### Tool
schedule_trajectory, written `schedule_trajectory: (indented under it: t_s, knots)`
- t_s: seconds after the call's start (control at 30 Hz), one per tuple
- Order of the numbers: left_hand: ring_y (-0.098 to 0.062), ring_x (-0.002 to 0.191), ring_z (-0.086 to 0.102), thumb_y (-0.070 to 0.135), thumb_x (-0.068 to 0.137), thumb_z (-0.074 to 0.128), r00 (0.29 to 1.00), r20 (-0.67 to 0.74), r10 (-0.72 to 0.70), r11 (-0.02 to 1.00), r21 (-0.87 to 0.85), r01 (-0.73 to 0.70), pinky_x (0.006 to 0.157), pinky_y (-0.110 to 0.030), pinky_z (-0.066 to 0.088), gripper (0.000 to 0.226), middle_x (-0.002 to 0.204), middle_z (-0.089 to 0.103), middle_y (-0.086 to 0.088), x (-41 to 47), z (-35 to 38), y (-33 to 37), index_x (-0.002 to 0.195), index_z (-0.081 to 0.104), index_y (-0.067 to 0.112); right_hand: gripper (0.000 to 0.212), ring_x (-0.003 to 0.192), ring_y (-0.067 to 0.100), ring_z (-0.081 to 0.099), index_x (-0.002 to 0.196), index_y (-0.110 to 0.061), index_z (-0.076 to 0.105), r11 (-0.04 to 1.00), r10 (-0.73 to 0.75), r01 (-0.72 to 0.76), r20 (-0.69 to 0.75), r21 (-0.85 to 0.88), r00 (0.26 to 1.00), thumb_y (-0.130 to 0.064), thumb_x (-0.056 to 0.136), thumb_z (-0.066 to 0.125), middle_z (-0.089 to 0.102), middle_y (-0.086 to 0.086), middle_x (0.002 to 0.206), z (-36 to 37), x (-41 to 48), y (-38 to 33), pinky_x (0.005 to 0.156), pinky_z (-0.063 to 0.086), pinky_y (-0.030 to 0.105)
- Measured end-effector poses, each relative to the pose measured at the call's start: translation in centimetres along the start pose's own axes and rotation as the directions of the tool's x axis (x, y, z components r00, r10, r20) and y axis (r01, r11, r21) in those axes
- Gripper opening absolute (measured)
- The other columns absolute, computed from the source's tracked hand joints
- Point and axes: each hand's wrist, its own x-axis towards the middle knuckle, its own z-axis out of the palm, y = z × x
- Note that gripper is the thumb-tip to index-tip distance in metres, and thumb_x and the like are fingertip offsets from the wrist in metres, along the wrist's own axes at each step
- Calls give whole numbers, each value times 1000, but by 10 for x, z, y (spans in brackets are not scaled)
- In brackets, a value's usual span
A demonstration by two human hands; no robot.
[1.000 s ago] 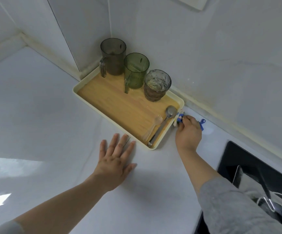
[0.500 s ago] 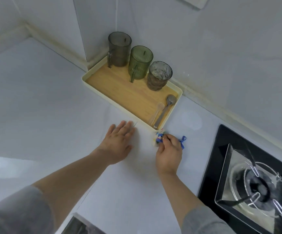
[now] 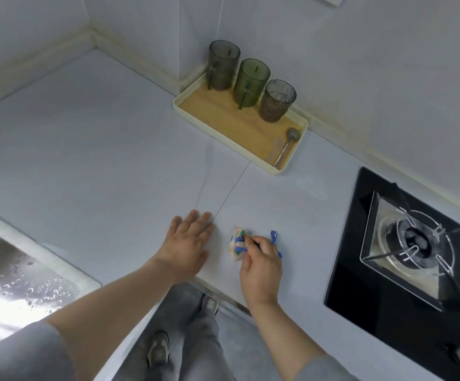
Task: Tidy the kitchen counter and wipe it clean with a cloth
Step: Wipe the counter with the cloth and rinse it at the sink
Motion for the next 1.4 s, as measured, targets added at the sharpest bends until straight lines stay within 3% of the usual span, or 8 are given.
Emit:
schedule_trajectory:
  t_s: [0.17, 0.33, 0.47, 0.77, 1.03, 1.17, 1.27, 1.4]
  knots:
    - [-27, 147, -10, 38, 97, 39, 998, 32, -46, 998, 54, 44, 117, -46, -2, 67, 161, -11, 0, -33, 8, -6, 153, 9, 20, 34, 84, 9, 51, 99, -21, 74, 997, 43, -45, 35, 55, 998, -6, 70, 63, 64, -8, 93, -5, -56, -19, 67, 50, 25]
    - [-28, 147, -9, 35, 98, 36, 997, 33, -71, 996, 64, 69, 116, -49, -1, 62, 161, -9, 0, -51, 8, 0, 153, 12, 20, 34, 96, 14, 55, 101, -21, 75, 972, 72, -111, 187, 208, 980, -5, 78, 55, 65, -7, 96, -18, -75, -23, 78, 49, 27]
    - [-28, 147, -14, 36, 100, 33, 992, 91, -89, 994, 64, 84, 117, -53, -4, 64, 160, -15, 0, -48, -6, 9, 154, 3, 21, 31, 99, 20, 58, 100, -18, 75, 961, 89, -125, 150, 249, 985, -4, 80, 56, 65, -4, 99, -32, -72, -19, 80, 44, 21]
    - [-28, 146, -17, 39, 101, 31, 996, 79, -40, 998, 61, 35, 118, -52, -5, 63, 160, -14, -1, -4, -33, 35, 154, 2, 20, 30, 89, 23, 60, 101, -14, 74, 960, 127, -123, 3, 252, 992, 3, 81, 60, 60, -5, 94, -77, 28, 40, 79, 51, 33]
    - [-24, 146, -18, 39, 102, 28, 997, 26, 75, 997, 14, -76, 118, -38, -9, 62, 160, -15, 0, 77, -52, 71, 154, -1, 19, 23, 90, 25, 59, 103, -9, 73, 983, 85, -78, -35, 168, 996, -1, 86, 60, 64, 3, 100, -84, 152, 102, 79, 52, 35]
    - [-21, 148, -11, 36, 103, 30, 987, -11, 161, 987, -7, -161, 117, -31, -8, 60, 161, -8, -1, 131, -60, 97, 154, 6, 17, 21, 93, 27, 58, 104, -6, 72, 986, 124, -118, -48, 120, 991, -3, 88, 57, 64, 6, 100, -78, 218, 140, 79, 49, 35]
    - [-25, 148, -4, 34, 102, 32, 991, 0, 133, 991, 33, -133, 118, -36, -3, 59, 162, -3, -4, 167, -56, 108, 153, 11, 14, 24, 94, 29, 57, 108, -5, 70, 990, 115, -112, -33, 86, 993, -2, 89, 56, 64, 9, 103, -70, 263, 166, 79, 46, 31]
    - [-44, 131, 36, 38, 87, 51, 995, 11, 104, 990, 91, -105, 105, -57, 33, 60, 147, 38, -10, 194, -39, 105, 140, 44, 9, 27, 102, 24, 52, 113, -9, 69, 987, 147, -147, 5, 63, 989, -4, 92, 52, 62, 7, 109, -50, 311, 194, 79, 38, 24]
